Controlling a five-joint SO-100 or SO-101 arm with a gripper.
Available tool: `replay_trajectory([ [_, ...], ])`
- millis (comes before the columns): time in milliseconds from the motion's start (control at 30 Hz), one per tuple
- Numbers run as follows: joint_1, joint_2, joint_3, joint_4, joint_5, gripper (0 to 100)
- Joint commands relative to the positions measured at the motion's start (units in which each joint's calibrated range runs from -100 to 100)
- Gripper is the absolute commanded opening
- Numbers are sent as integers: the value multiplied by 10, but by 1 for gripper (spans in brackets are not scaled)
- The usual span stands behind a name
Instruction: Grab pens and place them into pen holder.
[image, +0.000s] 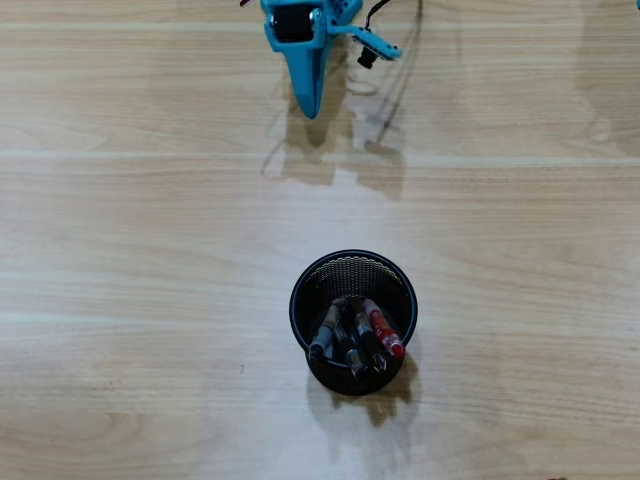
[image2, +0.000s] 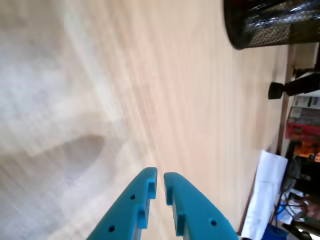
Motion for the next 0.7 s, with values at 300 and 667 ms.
replay_trajectory([
  [300,15,-9,7,16,41,3],
  [667,9,-9,3,22,117,3],
])
